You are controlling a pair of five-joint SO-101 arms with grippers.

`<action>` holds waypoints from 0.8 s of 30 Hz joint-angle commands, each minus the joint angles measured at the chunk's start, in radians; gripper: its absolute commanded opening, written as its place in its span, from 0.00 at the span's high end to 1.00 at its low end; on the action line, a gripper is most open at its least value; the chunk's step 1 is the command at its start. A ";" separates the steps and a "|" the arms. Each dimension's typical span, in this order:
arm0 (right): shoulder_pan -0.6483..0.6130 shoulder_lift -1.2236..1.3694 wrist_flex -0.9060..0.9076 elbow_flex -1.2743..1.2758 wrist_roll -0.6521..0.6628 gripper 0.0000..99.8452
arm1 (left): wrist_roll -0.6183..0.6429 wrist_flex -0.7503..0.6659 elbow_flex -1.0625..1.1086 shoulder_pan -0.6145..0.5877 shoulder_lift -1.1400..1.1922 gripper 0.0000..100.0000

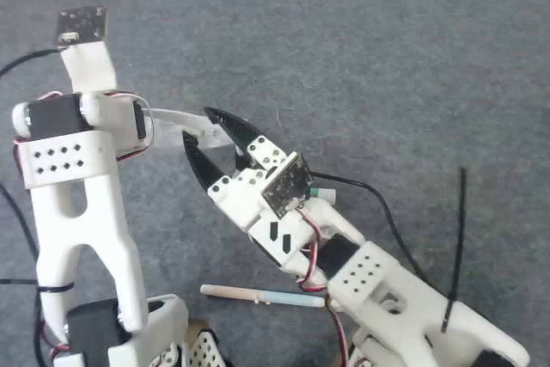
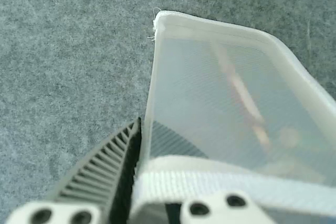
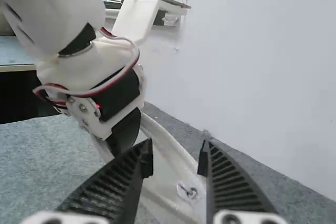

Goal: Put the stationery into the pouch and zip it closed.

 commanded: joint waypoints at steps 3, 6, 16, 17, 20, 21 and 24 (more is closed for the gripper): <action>0.012 -0.208 0.176 -0.031 -0.006 0.86 | 0.015 -0.026 0.016 0.008 0.038 0.99; 0.013 -0.294 0.278 -0.031 -0.006 0.86 | 0.015 -0.026 0.016 0.006 0.040 0.99; 0.028 -0.377 0.639 -0.132 -0.005 0.86 | 0.014 -0.055 0.056 -0.017 0.032 0.99; 0.039 -0.377 0.677 -0.153 -0.005 0.86 | 0.014 -0.057 0.056 -0.025 0.032 0.99; 0.104 -0.377 0.792 -0.221 -0.005 0.86 | 0.014 -0.063 0.056 -0.051 0.032 0.99; 0.125 -0.377 0.835 -0.242 -0.005 0.86 | 0.014 -0.066 0.058 -0.051 0.032 0.99; 0.176 -0.377 0.954 -0.287 0.000 0.86 | 0.014 -0.075 0.064 -0.051 0.034 0.99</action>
